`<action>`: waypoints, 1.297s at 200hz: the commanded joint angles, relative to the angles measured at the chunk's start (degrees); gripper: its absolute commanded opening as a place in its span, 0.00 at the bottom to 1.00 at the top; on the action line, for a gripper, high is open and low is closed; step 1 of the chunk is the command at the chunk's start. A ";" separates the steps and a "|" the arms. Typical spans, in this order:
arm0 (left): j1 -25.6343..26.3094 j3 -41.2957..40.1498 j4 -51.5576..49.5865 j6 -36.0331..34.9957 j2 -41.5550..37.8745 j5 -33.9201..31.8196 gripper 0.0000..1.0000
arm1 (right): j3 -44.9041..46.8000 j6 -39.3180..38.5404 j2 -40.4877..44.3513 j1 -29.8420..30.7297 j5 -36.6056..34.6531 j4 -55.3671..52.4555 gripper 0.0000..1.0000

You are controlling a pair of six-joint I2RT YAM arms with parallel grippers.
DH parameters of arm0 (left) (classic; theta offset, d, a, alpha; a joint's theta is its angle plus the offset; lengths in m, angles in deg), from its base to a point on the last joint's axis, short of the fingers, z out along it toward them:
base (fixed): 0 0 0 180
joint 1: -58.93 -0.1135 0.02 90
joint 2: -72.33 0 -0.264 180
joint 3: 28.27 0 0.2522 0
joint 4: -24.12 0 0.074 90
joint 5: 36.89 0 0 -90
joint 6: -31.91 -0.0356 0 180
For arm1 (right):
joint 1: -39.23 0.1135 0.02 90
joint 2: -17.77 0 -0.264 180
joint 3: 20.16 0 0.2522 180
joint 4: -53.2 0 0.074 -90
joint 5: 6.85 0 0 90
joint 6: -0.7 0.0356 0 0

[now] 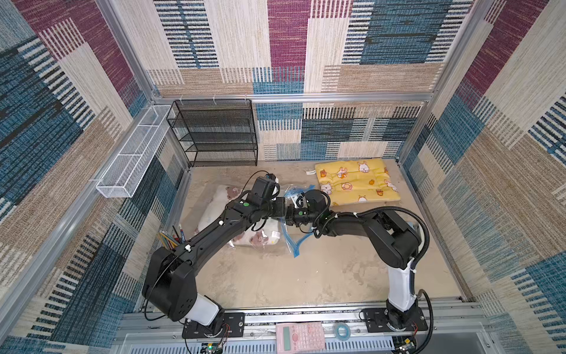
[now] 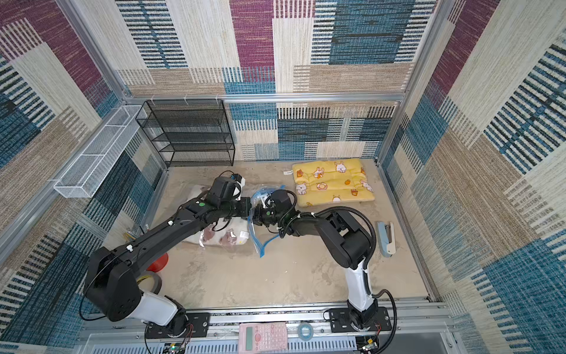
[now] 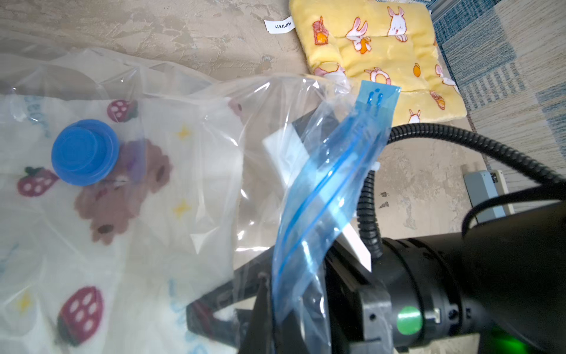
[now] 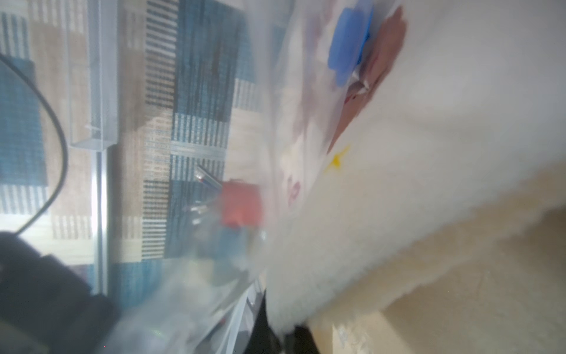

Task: Take the blanket out of the vacuum bag
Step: Take out the blanket from the vacuum bag.

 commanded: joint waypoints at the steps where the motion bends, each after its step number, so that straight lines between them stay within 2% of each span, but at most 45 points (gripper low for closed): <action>1: -0.11 0.29 -0.56 -1.13 0.07 -0.87 0.00 | 0.74 -1.82 1.38 -0.45 0.01 0.55 0.00; 69: -0.06 0.46 -0.55 -1.07 0.20 -0.85 0.00 | 2.81 -6.18 4.06 -3.77 -4.52 -5.30 0.00; 128: -0.06 0.31 -0.94 -1.14 -0.34 -1.82 0.00 | 4.04 -7.12 4.30 -6.34 -5.03 -4.97 0.00; 199: -0.03 0.39 -1.14 -1.06 0.33 -2.30 0.00 | 3.81 -10.06 5.98 -3.70 -5.52 -7.20 0.00; 232: -0.02 0.89 -1.49 -1.10 1.15 -2.06 0.00 | 1.89 -13.11 7.18 -0.31 -7.99 -10.96 0.00; 259: -0.05 0.93 -1.56 -1.10 1.21 -2.15 0.00 | 1.43 -16.05 8.06 -0.05 -10.26 -14.59 0.00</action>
